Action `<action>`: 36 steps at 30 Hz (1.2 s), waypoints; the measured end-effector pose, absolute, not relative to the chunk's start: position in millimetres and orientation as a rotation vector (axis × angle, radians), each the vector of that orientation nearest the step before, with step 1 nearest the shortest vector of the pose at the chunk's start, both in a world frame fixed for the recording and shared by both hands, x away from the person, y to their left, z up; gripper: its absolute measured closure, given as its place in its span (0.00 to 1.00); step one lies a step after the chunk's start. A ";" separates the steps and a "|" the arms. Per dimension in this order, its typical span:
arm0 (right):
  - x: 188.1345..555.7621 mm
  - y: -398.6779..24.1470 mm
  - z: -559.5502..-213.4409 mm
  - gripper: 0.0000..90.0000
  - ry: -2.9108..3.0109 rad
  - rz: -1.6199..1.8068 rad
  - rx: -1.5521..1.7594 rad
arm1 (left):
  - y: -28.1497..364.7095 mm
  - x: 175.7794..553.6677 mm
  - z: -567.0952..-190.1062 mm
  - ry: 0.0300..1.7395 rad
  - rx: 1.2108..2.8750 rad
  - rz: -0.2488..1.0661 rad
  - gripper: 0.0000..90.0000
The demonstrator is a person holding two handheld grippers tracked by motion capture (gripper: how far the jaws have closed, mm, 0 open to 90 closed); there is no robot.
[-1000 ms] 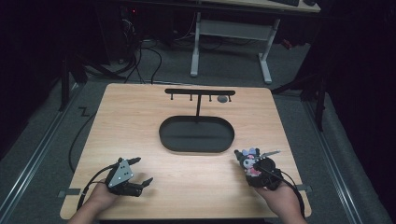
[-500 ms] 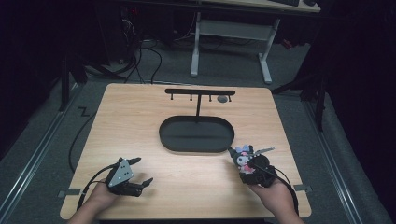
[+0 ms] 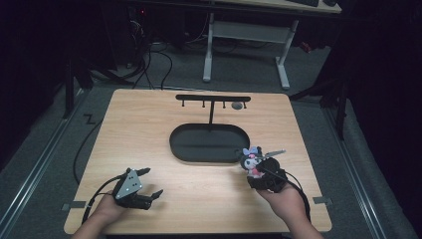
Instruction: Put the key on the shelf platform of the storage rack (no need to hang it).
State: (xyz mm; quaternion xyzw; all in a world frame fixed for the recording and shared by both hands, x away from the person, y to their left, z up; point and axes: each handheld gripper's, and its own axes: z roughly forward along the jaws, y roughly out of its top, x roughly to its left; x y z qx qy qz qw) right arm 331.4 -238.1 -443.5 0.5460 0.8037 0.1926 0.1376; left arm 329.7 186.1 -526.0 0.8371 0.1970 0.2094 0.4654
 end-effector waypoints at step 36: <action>403.2 -191.2 -444.3 0.54 2.331 0.598 1.546 | 186.6 329.9 -526.0 0.490 2.051 0.507 0.17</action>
